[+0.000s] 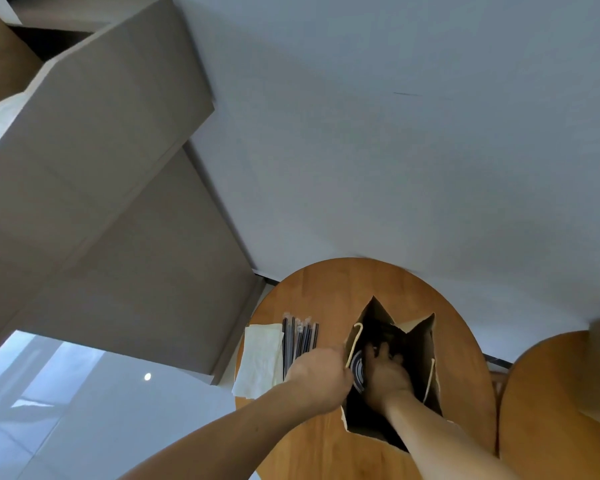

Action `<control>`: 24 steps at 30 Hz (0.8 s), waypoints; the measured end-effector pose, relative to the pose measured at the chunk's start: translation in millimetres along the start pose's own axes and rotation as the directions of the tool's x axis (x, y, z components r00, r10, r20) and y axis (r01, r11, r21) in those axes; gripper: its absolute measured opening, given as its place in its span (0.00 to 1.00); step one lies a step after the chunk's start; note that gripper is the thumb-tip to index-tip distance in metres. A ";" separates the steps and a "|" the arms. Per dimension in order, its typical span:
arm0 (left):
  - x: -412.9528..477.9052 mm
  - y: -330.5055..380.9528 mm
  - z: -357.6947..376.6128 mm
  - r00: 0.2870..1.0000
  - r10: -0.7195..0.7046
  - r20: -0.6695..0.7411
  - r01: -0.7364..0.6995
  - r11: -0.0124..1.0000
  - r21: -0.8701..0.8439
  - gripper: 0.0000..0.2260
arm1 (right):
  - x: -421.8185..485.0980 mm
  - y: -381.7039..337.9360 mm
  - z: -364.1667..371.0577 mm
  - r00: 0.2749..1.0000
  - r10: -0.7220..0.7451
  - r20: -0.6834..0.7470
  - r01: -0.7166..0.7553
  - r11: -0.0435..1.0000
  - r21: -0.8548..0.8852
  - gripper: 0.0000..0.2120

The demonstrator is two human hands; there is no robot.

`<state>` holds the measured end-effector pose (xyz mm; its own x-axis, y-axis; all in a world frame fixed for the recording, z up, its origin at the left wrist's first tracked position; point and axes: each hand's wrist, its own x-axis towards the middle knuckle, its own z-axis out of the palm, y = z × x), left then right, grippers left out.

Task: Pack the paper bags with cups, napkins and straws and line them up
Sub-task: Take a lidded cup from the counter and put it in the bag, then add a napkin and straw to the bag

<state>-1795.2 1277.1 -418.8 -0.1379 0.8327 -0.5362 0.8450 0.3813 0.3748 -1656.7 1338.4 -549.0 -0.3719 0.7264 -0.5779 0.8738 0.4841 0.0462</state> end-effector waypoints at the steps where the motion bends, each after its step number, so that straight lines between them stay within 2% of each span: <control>1: 1.0 0.8 -1.1 1.000 0.004 0.000 -0.004 1.000 0.008 0.12 | -0.5 0.8 0.7 1.000 0.004 0.003 -0.004 1.000 0.003 0.42; 4: 1.7 1.0 -3.9 1.000 0.010 -0.004 -0.010 1.000 0.012 0.13 | -7.3 0.2 3.5 0.999 -0.014 0.038 0.015 0.999 -0.031 0.43; 9: -3.7 5.8 -9.7 0.998 0.032 0.048 -0.030 0.999 -0.043 0.14 | -22.2 -1.6 -30.3 0.974 0.133 0.186 -0.171 0.963 0.209 0.50; 11: -5.4 8.2 -17.9 0.995 0.054 0.080 -0.048 0.996 -0.070 0.16 | -33.3 -1.2 -59.3 0.972 0.112 0.205 -0.156 0.965 0.213 0.43; 12: -6.5 9.3 -23.1 0.993 0.063 0.103 -0.055 0.995 -0.078 0.18 | -41.4 0.9 -75.5 0.976 0.059 0.211 -0.103 0.974 0.204 0.35; 14: -8.2 11.3 -33.4 0.985 0.078 0.151 -0.065 0.994 -0.087 0.25 | -58.8 9.1 -106.6 0.971 -0.066 0.228 0.016 0.977 0.214 0.12; 15: -9.0 12.2 -38.2 0.981 0.092 0.168 -0.077 0.993 -0.090 0.28 | -68.5 14.5 -121.0 0.963 -0.112 0.244 0.054 0.971 0.233 0.07; 17: -9.9 12.6 -47.3 0.976 0.119 0.181 -0.104 0.990 -0.091 0.32 | -87.8 26.4 -148.9 0.954 -0.150 0.260 0.074 0.957 0.279 0.14; 19: -9.4 9.5 -57.0 0.977 0.127 0.173 -0.114 0.990 -0.081 0.33 | -104.5 39.0 -173.3 0.963 -0.169 0.210 0.094 0.940 0.327 0.17; 21: -7.7 3.8 -68.2 0.979 0.131 0.156 -0.124 0.991 -0.055 0.34 | -114.8 48.5 -193.9 0.986 -0.145 0.086 0.106 0.929 0.355 0.14; 22: -6.7 -0.7 -73.6 0.980 0.130 0.149 -0.124 0.991 -0.053 0.34 | -116.7 50.1 -202.9 0.992 -0.122 0.015 0.110 0.932 0.346 0.17; 24: -4.5 -13.1 -84.0 0.986 0.116 0.123 -0.108 0.992 -0.066 0.33 | -115.9 44.5 -216.3 0.989 -0.080 -0.124 0.119 0.929 0.350 0.17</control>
<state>-1849.0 1302.2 -357.7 0.0256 0.8153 -0.5784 0.8193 0.3144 0.4795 -1642.5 1381.2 -303.7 -0.4767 0.7403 -0.4740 0.8772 0.3654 -0.3115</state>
